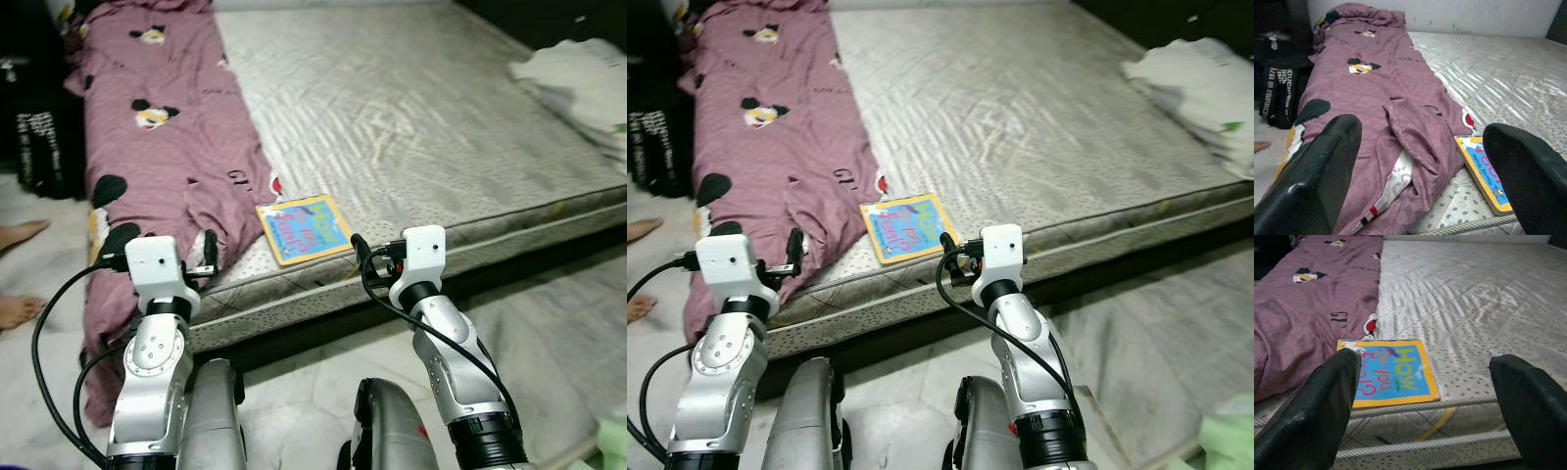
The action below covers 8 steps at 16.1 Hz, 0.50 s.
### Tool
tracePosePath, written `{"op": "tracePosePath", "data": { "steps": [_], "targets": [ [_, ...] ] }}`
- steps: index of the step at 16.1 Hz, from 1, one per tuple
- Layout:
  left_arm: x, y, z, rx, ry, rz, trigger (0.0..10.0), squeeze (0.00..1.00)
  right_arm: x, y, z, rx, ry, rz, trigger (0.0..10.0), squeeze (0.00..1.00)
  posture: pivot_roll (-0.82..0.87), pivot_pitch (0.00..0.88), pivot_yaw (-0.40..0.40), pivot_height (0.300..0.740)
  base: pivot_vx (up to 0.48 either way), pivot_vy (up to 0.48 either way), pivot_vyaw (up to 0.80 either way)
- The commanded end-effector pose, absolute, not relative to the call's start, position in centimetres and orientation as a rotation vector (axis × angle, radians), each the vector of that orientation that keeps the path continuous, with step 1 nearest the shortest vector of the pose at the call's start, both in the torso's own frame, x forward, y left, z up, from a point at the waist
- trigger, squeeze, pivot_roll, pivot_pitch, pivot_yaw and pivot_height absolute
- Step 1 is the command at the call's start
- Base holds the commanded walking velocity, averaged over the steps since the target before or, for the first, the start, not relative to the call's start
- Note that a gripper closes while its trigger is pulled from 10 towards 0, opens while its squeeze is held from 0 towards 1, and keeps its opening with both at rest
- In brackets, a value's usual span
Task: Clean up the room
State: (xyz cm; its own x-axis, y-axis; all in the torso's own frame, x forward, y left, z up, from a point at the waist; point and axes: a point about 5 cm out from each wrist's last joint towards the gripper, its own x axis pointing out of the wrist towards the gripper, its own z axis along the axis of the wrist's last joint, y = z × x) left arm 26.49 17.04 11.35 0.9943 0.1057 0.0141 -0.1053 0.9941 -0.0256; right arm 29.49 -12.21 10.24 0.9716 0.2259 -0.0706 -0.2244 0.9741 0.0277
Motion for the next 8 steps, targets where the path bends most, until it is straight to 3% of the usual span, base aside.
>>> {"op": "tracePosePath", "data": {
  "steps": [1, 2, 5, 8],
  "targets": [
    [26.44, 16.96, 11.45, -0.026, -0.020, 0.103, 10.0, 0.00, 29.55, -12.46, 10.23, 0.002, 0.071, 0.228, 10.0, 0.00, 0.04, 0.088, -0.076, 0.586, 0.480, 0.000, 0.00],
    [26.43, 17.00, 11.47, -0.026, -0.021, 0.106, 10.0, 0.00, 29.56, -12.31, 10.32, -0.015, 0.063, 0.241, 10.0, 0.00, 0.04, 0.089, -0.077, 0.586, 0.480, 0.000, 0.00],
    [26.30, 17.17, 11.41, -0.031, -0.020, 0.120, 10.0, 0.00, 29.58, -11.88, 10.44, -0.035, 0.054, 0.270, 10.0, 0.00, 0.04, 0.093, -0.079, 0.586, 0.480, 0.000, 0.80],
    [26.31, 17.17, 11.32, -0.033, -0.013, 0.120, 10.0, 0.00, 29.66, -12.05, 10.35, -0.026, 0.062, 0.256, 10.0, 0.00, 0.04, 0.097, -0.078, 0.586, 0.386, 0.000, 0.00]
  ]
}}
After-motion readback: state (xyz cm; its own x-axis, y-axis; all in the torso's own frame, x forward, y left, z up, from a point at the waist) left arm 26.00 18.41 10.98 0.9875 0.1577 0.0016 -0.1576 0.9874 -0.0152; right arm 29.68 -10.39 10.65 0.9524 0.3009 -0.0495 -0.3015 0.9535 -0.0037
